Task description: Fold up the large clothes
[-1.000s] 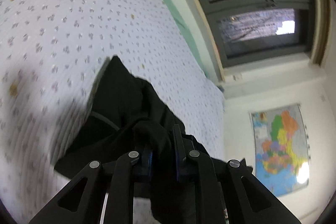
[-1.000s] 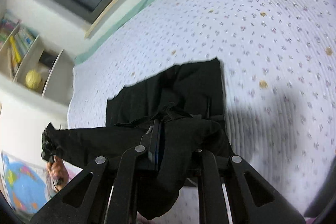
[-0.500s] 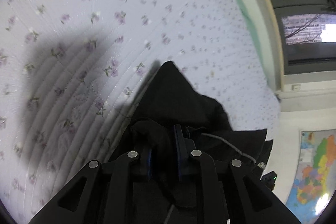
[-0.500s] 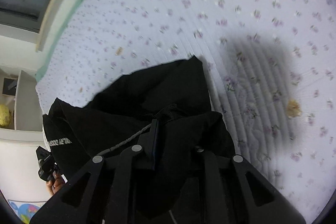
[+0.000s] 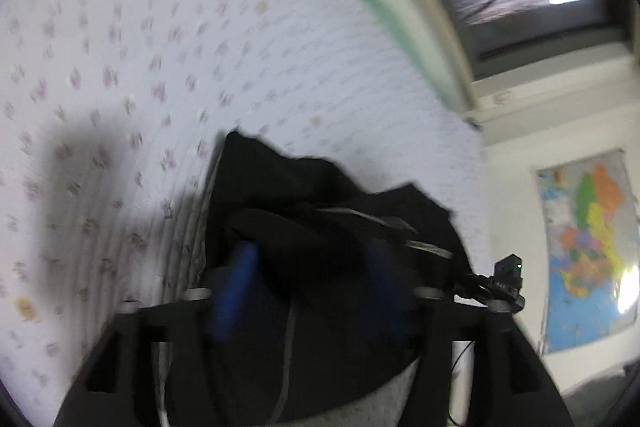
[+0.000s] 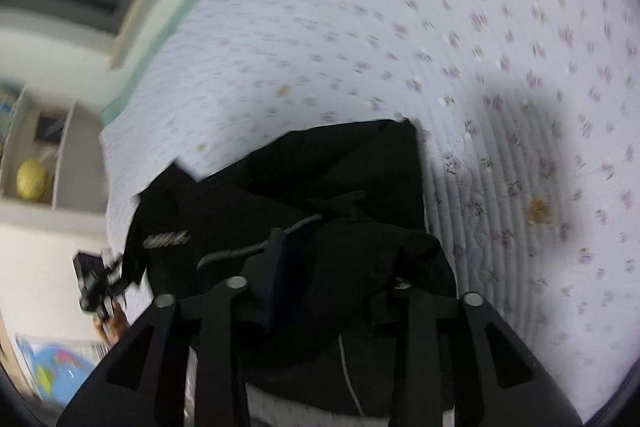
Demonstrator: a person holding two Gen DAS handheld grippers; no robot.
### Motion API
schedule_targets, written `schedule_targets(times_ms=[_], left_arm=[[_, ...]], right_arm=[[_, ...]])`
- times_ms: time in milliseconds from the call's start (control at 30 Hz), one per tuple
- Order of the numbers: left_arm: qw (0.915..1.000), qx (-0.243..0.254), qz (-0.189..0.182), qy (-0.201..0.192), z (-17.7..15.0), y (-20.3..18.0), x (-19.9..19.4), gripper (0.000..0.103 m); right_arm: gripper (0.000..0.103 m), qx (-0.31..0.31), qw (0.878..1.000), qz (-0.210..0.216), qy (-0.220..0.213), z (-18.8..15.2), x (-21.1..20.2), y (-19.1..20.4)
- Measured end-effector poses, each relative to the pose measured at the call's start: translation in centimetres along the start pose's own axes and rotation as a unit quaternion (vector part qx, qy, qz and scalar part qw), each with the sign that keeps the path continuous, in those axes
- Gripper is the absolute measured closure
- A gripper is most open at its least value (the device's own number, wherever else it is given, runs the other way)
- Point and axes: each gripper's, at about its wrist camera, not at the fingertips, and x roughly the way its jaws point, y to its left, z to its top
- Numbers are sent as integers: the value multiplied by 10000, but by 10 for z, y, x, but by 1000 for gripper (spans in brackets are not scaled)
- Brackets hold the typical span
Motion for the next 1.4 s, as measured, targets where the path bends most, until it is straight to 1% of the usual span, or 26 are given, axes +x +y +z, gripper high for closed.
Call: schedule_targets(times_ms=[33,100,133,167,233,267,333,400,567,600,667,700,733,800,833,867,900,933,967,1000,1067,1100,1167,1200,1333,1400], left_arm=[[9999,68,-28,-125,-2,-5,-14,19],[9993,217,-68,-308,-1,-14,-32,19],[9991,258,-9,-333,1,-16,-34,19],[9987,320,150,-357,3,-20,-31,19],[9963,422,661,-351,11,-22,-16,19],[9947,421,904,-258,17,-19,-2,19],[9933,410,1073,-97,29,-12,21,19],[9917,432,1207,6,43,-3,44,19],[9892,503,1296,475,64,14,87,19],[9892,495,1224,636,69,19,96,19],[9896,469,1105,794,72,23,106,19],[9904,439,943,914,74,26,112,19],[9906,418,861,978,75,28,117,19],[9909,374,816,1001,74,29,123,20],[9916,390,804,936,72,28,122,22],[9918,444,836,857,71,26,120,39],[9906,549,970,790,67,23,116,61],[9898,602,1064,734,66,20,113,69],[9897,665,1100,632,62,16,107,77],[9908,691,1051,490,57,12,96,82],[9922,703,986,311,56,5,81,88],[9929,725,938,111,55,-4,68,89],[9934,767,838,-148,60,-16,49,89],[9926,847,810,-333,66,-26,39,90],[9890,999,864,-668,89,-44,30,92],[9874,952,1059,-695,101,-39,40,92]], right_arm=[[58,-155,9999,-6,-41,-4,-9,6],[45,-461,9985,-232,-157,-10,-18,16],[34,-572,9974,-364,-224,-11,-20,20],[30,-663,9963,-463,-302,-11,-20,23],[30,-744,9950,-542,-387,-7,-18,25],[30,-801,9943,-574,-397,-4,-14,25],[30,-930,9922,-745,-374,3,-5,23],[30,-1077,9886,-1013,-272,12,9,15],[30,-1231,9851,-1200,-22,36,41,-13],[30,-1183,9864,-1141,26,44,50,-21],[30,-1099,9883,-1049,96,54,62,-31],[30,-1046,9890,-1035,112,58,68,-36],[30,-936,9910,-943,160,63,76,-44],[30,-767,9943,-689,269,65,84,-50],[41,-875,9940,-629,206,63,84,-46],[64,-1068,9913,-758,107,59,81,-37],[71,-1248,9879,-915,13,54,77,-29],[76,-1429,9837,-1085,-137,48,70,-20],[85,-1510,9815,-1150,-245,44,62,-12],[86,-1545,9801,-1197,-342,42,55,-6],[87,-1729,9742,-1316,-618,40,36,14],[87,-1835,9708,-1361,-729,43,27,25],[89,-2079,9626,-1468,-928,49,15,46],[89,-2237,9558,-1574,-1074,56,10,60],[90,-2409,9469,-1676,-1311,85,11,84],[90,-2354,9478,-1725,-1281,97,23,83]])
